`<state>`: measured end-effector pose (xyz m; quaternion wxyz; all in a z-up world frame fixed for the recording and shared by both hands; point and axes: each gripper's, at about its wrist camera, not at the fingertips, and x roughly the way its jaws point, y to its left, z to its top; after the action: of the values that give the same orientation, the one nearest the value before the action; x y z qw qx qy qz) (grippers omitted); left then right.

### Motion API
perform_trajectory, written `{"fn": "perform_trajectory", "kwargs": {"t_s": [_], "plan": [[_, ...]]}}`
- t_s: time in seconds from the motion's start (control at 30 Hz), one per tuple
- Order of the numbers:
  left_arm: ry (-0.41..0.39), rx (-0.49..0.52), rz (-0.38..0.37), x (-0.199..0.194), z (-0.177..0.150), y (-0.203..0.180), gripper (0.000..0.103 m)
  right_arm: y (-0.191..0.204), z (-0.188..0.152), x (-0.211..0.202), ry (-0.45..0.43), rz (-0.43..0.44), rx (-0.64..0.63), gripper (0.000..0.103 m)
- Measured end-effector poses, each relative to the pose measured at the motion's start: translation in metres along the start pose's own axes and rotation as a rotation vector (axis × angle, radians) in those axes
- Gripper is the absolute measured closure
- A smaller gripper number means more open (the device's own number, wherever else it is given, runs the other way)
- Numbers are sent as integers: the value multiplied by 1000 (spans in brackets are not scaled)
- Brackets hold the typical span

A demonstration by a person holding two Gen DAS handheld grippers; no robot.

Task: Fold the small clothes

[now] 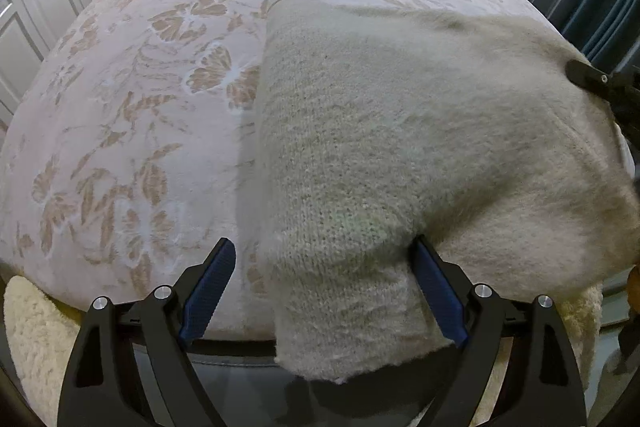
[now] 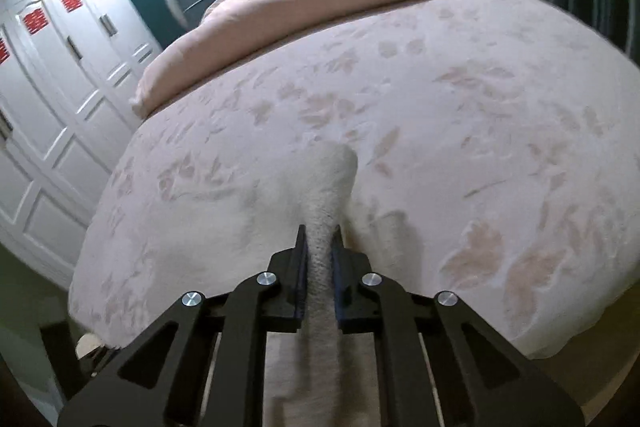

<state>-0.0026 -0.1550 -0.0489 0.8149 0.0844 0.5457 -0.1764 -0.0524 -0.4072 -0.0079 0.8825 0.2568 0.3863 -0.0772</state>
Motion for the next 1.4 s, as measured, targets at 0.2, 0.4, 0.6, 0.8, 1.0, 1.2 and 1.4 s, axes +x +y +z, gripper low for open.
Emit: {"fn": "perform_trajectory", "kwargs": {"t_s": [0.2, 0.4, 0.6, 0.8, 1.0, 1.2, 1.4], "plan": [[12, 16, 19, 6, -1, -5, 12, -28, -24, 40, 155, -60, 46, 91], [20, -8, 25, 0, 1, -6, 13, -20, -43, -33, 97, -29, 58, 60], [-37, 12, -15, -30, 3, -24, 16, -12, -90, -25, 226, 20, 60, 60], [-12, 61, 42, -18, 4, -36, 16, -9, -81, -54, 122, 84, 72, 91], [43, 42, 51, -2, 0, -32, 13, -26, -113, -10, 308, -92, 5, 95], [39, 33, 59, 0, -3, -29, 13, -20, -99, -29, 284, -76, 48, 86], [44, 25, 52, -2, -4, -28, 13, -12, -79, -62, 210, -73, 35, 81]]}}
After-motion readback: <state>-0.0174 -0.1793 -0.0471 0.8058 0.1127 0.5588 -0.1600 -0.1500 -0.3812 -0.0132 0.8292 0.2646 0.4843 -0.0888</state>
